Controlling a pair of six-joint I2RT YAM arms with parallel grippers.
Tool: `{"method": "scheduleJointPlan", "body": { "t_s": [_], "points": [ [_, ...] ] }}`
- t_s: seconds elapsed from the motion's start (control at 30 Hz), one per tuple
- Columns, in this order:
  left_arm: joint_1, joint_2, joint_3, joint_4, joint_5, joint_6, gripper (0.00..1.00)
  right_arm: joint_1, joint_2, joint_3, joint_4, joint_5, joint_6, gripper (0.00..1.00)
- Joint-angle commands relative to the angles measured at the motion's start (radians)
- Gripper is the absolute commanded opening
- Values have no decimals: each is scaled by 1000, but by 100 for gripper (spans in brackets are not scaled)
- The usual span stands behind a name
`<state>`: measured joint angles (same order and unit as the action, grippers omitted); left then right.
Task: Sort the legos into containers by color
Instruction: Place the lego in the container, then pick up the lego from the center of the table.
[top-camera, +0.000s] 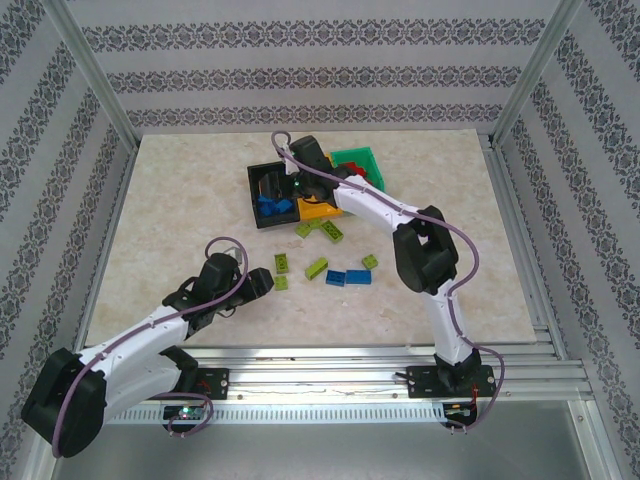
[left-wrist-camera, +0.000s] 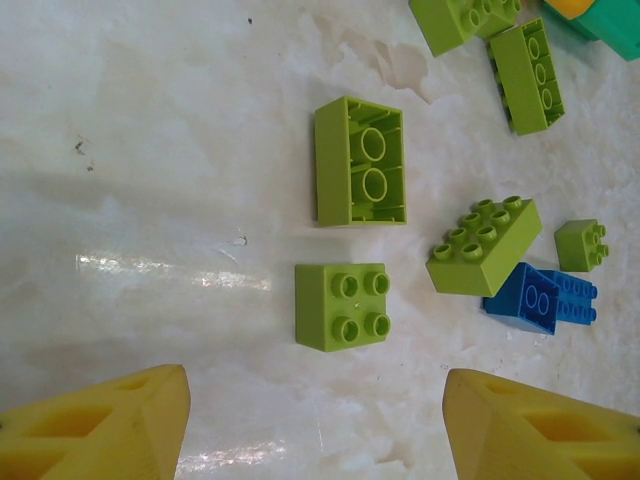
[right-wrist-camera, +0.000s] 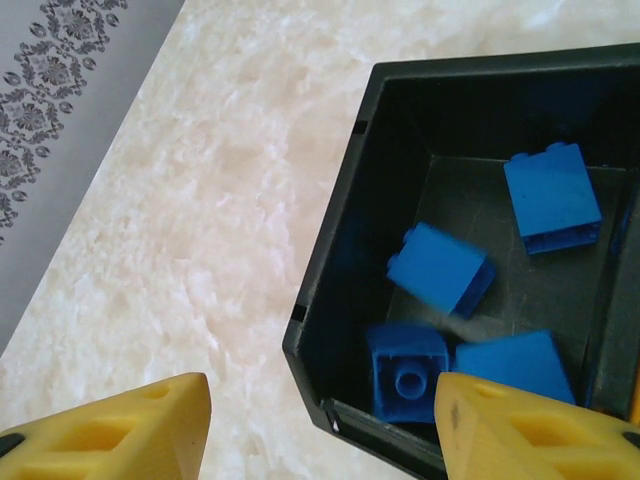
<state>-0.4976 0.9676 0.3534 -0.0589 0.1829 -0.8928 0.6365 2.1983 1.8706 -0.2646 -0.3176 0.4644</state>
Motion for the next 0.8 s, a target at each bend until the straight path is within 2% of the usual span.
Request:
{"method": "scheduleJointPlan", "body": {
  "t_s": [0.0,0.23,0.37,0.5,0.77],
  "points": [
    [-12,-15,-21,-29,-1,-10,68,-8,-82,-81,3,-21,-10,61],
    [-12,43,0,-4,17,24,68,-19,-287,-380,47,32,-57,61],
    [-12,101,5,115,85,70,67,-26,-416,-575,93,59,-67,61],
    [-21,163,48,150,125,102,67,-28,-513,-737,108,80,-70,61],
    [-105,284,163,139,143,185,67,-62,-651,-975,123,136,-43,62]
  ]
}}
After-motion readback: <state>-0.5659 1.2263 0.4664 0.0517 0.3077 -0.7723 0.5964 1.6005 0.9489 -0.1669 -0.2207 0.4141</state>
